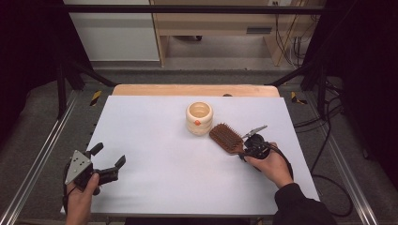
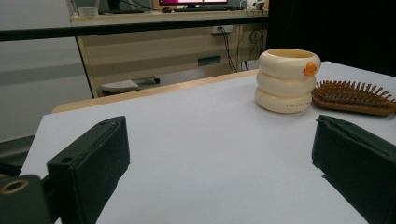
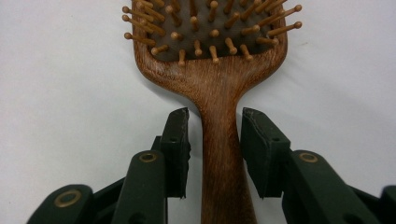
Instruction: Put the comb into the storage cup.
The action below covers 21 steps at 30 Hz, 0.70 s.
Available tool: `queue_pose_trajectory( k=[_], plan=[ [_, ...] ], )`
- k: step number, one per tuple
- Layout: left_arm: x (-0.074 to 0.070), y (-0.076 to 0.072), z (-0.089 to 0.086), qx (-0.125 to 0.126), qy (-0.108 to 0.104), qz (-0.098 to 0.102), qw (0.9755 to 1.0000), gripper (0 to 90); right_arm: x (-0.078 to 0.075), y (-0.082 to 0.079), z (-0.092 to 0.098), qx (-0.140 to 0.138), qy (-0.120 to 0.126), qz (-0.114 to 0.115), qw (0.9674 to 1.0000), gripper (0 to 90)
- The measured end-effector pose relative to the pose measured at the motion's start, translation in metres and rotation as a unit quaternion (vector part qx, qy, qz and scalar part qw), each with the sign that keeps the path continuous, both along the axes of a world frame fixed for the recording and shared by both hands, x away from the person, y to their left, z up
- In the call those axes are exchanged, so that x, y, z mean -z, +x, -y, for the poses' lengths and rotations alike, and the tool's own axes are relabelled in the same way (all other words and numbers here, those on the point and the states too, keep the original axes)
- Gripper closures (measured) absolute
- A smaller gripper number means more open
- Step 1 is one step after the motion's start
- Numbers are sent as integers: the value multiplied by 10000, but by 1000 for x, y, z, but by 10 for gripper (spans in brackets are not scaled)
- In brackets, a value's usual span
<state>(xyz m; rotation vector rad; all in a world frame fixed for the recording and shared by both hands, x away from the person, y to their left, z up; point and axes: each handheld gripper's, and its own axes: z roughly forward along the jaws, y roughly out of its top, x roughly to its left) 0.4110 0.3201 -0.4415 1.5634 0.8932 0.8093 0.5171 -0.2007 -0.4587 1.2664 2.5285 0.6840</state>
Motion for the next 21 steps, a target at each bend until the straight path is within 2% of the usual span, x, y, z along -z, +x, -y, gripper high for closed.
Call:
queue_pose_trajectory(
  k=[9,13,21],
  plan=[
    [0,0,0,4,6,-1,10000,43,-1,0,-1,-141,-97,-19,9999,720],
    [0,0,0,5,4,-2,10000,43,-1,-1,-1,-166,-155,3,9997,722],
    [0,0,0,3,9,1,10000,43,-2,2,-3,-148,-211,-116,9996,725]
  ],
)
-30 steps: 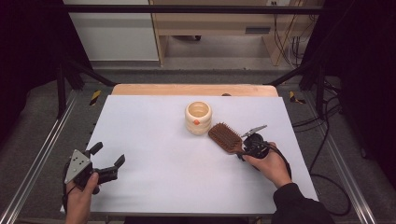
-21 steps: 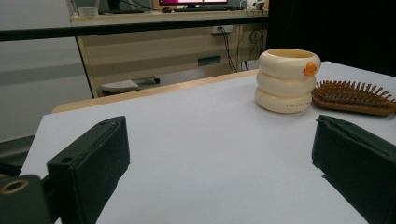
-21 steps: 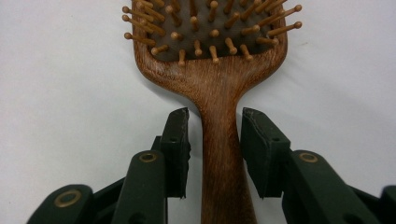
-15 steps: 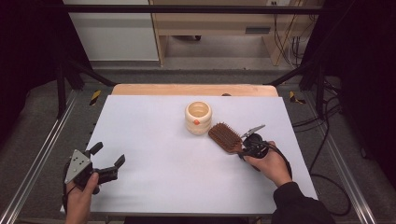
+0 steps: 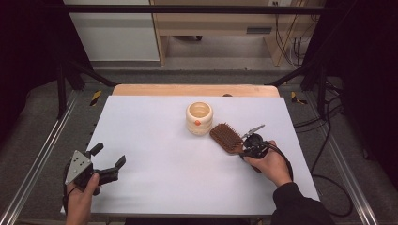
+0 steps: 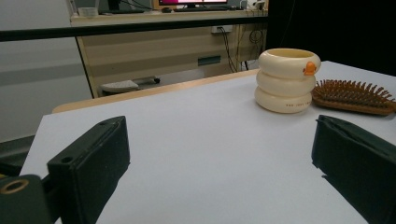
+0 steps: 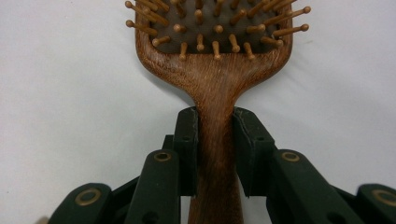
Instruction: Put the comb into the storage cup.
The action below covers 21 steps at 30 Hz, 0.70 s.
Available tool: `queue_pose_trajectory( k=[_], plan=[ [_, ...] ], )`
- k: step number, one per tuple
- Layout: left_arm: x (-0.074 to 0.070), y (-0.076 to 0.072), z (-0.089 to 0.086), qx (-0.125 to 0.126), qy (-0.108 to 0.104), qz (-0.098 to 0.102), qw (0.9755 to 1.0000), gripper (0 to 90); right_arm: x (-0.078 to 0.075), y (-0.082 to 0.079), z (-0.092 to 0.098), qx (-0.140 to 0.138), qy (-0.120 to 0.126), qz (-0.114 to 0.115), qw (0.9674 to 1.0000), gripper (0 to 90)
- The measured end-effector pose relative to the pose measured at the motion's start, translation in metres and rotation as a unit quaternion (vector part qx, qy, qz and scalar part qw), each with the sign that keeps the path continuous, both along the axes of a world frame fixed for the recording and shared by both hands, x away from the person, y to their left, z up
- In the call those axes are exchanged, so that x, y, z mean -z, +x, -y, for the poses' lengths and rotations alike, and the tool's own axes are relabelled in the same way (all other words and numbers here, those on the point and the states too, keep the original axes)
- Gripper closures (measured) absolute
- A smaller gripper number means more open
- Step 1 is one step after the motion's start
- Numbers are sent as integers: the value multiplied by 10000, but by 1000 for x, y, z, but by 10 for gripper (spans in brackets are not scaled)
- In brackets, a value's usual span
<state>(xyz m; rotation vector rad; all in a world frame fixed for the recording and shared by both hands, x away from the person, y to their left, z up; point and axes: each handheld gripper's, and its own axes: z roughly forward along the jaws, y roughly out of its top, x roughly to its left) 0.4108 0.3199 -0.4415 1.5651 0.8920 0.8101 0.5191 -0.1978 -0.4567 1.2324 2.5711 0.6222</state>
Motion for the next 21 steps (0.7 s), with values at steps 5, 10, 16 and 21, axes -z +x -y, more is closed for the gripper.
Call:
queue_pose_trajectory(
  k=[5,10,16,21],
  plan=[
    [0,0,0,1,12,8,10000,44,-1,0,-1,37,-23,-35,10000,727],
    [0,0,-1,-17,2,12,10000,43,-2,-2,-2,92,-90,-70,9999,729],
    [-1,0,-1,-27,-8,17,10000,44,-4,-14,2,157,28,91,9998,729],
    [0,0,0,-21,7,13,10000,44,-8,-21,4,150,168,202,9995,730]
  ],
)
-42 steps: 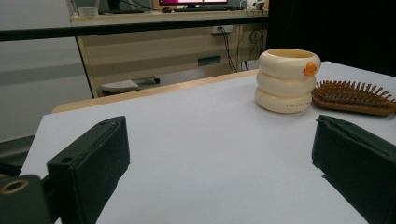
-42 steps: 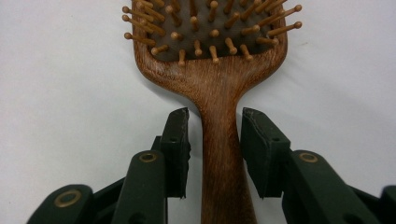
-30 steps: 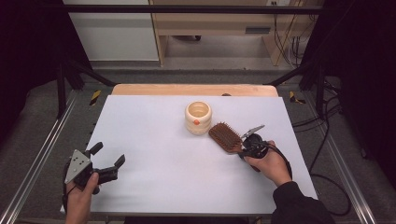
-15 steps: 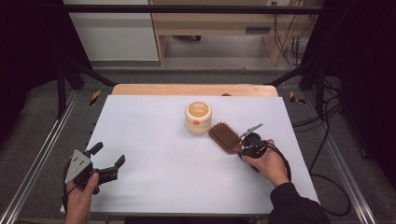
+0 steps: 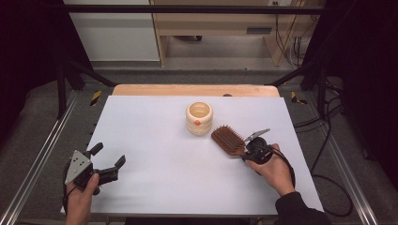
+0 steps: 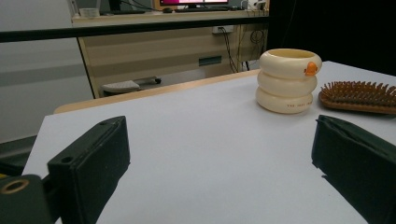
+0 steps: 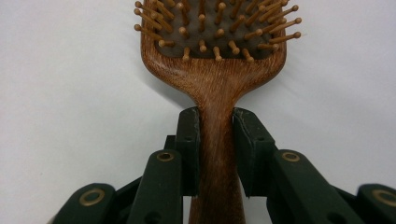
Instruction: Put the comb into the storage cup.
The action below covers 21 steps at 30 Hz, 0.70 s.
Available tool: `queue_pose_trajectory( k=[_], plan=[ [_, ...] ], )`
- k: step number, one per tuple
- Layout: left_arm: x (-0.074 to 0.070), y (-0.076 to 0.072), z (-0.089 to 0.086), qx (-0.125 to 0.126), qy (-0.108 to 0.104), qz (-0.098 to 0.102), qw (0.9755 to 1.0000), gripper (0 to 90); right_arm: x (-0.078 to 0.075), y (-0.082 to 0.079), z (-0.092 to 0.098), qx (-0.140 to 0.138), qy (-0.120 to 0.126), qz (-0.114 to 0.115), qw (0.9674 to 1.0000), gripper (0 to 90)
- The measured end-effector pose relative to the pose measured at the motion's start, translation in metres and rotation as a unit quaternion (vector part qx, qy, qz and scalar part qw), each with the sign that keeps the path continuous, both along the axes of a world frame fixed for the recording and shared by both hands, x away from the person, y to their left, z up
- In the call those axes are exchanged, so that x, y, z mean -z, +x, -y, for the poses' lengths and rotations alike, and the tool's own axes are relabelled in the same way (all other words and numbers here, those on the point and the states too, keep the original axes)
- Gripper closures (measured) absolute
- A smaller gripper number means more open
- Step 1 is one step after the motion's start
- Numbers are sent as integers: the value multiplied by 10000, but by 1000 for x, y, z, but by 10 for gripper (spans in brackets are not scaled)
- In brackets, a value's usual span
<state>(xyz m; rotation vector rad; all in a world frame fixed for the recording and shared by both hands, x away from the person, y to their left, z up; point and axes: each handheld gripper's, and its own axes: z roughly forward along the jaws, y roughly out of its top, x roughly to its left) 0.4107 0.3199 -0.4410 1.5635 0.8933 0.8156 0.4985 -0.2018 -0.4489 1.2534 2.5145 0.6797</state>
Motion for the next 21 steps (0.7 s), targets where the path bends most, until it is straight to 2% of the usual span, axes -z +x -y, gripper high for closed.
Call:
queue_pose_trajectory(
  k=[8,13,17,21],
  plan=[
    [0,0,-1,-13,-25,4,10000,44,3,4,-1,50,-29,-237,9997,728],
    [0,0,0,1,-10,7,10000,44,5,8,-3,10,-177,-372,9992,727],
    [0,0,0,3,-9,6,10000,44,4,10,-4,38,-177,-501,9986,722],
    [0,0,0,7,-4,5,10000,44,4,13,-6,61,-143,-589,9981,676]
  ],
)
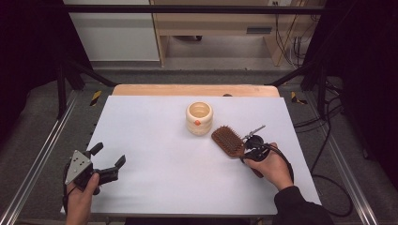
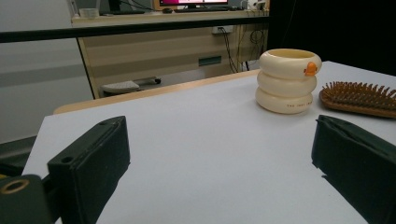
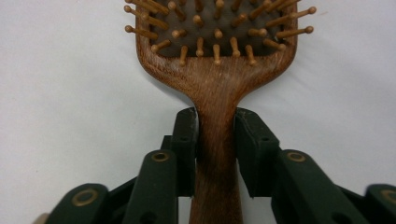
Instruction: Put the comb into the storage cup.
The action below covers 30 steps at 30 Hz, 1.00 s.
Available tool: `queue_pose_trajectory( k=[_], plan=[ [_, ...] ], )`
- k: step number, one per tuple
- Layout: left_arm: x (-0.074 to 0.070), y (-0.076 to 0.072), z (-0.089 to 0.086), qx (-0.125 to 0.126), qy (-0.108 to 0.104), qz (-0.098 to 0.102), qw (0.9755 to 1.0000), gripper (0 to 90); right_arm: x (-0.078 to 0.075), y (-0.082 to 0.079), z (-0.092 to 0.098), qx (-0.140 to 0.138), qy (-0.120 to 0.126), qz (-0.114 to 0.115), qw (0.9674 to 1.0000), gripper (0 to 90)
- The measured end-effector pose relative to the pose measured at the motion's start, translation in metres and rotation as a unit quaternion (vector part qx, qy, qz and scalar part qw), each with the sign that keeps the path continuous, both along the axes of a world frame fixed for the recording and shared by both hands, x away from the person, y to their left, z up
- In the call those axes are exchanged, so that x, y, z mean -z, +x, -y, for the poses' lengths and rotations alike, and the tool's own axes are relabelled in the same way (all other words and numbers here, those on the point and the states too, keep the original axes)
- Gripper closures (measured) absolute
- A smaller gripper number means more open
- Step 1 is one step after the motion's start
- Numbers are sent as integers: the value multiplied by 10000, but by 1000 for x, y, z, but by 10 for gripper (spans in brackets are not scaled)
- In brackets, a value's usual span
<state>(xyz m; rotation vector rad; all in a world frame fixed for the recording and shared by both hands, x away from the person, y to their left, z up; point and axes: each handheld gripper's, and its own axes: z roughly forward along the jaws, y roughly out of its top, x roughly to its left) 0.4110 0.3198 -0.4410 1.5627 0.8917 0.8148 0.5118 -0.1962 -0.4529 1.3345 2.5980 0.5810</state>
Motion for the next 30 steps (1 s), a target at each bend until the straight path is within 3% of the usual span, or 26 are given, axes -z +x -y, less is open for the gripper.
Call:
queue_pose_trajectory(
  k=[3,11,16,22,26,30],
  plan=[
    [0,0,0,0,-4,1,10000,44,0,3,-3,-39,-63,9,10000,653],
    [0,0,1,8,10,8,10000,45,0,3,-7,-217,-278,31,9994,731],
    [-1,-1,1,3,2,17,10000,45,0,-1,-8,-194,-330,202,9991,732],
    [-6,-4,5,23,-53,40,10000,46,-4,-14,-3,-112,-27,557,9984,732],
    [-16,-3,21,281,-151,-89,9995,43,-11,-22,0,-31,286,860,9959,732],
    [-30,2,46,634,-196,-117,9977,42,-18,-31,4,79,573,1196,9911,732]
  ],
)
